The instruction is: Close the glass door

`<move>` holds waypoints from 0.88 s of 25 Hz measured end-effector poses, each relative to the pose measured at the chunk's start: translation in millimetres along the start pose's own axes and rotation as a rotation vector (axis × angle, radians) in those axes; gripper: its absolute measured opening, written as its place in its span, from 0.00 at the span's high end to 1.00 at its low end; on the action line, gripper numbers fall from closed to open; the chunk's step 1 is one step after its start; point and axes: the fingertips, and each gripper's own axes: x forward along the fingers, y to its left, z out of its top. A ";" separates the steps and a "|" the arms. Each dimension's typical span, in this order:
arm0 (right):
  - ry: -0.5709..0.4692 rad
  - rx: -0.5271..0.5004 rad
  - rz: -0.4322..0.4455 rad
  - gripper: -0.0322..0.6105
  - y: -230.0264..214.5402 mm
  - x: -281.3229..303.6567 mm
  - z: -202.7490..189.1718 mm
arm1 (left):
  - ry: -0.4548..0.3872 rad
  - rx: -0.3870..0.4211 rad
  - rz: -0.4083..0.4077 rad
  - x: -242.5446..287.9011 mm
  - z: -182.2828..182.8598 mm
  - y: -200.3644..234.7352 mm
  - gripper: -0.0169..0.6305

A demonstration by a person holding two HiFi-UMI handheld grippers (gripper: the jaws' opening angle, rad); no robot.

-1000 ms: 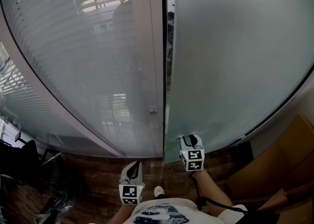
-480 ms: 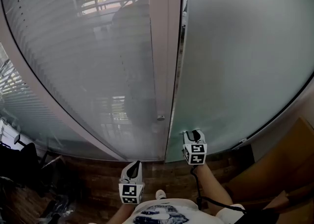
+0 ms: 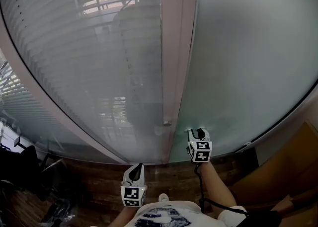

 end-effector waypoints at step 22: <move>0.026 0.022 -0.011 0.75 -8.7 22.5 -0.4 | -0.027 -0.042 -0.013 7.8 10.0 0.9 0.97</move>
